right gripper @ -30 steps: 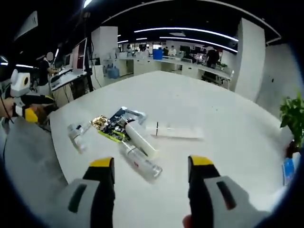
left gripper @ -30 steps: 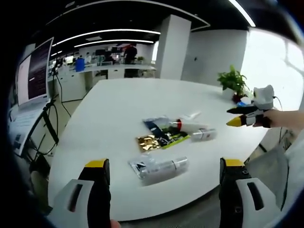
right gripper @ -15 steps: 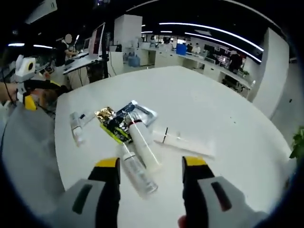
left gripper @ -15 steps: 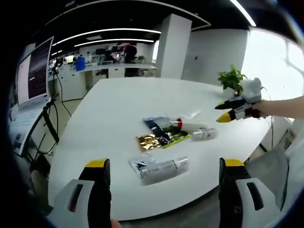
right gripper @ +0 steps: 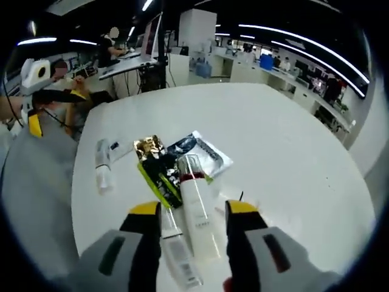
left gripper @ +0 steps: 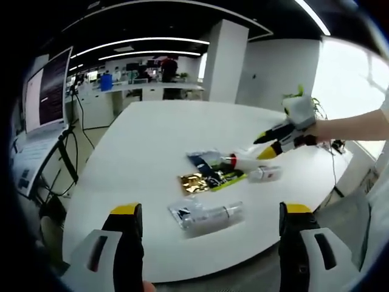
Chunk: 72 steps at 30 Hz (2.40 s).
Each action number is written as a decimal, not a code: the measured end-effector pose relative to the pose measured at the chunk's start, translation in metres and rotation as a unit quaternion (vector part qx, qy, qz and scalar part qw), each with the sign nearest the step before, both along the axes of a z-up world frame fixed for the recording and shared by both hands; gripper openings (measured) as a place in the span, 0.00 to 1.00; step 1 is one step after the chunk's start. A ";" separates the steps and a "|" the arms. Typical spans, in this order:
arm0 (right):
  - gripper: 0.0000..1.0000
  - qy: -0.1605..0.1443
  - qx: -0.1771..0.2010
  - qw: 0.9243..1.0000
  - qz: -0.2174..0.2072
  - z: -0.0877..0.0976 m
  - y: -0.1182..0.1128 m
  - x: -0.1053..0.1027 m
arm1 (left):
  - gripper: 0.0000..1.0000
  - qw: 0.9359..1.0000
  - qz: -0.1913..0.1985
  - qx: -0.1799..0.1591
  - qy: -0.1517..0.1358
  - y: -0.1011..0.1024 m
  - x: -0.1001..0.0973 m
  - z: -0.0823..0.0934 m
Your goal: Arrange the skincare products in the storage area until every visible bottle or jar stands upright without overlapping.
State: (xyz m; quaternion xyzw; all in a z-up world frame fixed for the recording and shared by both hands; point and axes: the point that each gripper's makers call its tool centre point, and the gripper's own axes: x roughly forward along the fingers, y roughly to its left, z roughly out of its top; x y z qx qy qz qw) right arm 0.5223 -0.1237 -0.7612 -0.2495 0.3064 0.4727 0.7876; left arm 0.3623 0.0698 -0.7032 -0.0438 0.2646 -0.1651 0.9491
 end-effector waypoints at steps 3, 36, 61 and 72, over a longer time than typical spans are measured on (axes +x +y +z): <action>0.41 0.012 -0.011 1.000 0.006 -0.007 0.006 0.004 | 0.91 1.000 0.001 0.002 -0.001 0.001 0.000 0.000; 0.29 0.084 -0.152 0.980 0.101 -0.059 0.078 0.031 | 0.90 1.000 0.016 0.001 -0.012 0.007 0.002 0.004; 0.26 0.064 -0.136 0.985 0.086 -0.046 0.073 0.032 | 0.88 1.000 0.011 0.006 -0.014 0.005 0.001 0.005; 0.26 0.036 -0.059 0.998 -0.008 -0.011 0.051 0.054 | 0.87 1.000 0.006 0.007 -0.017 0.003 0.001 0.006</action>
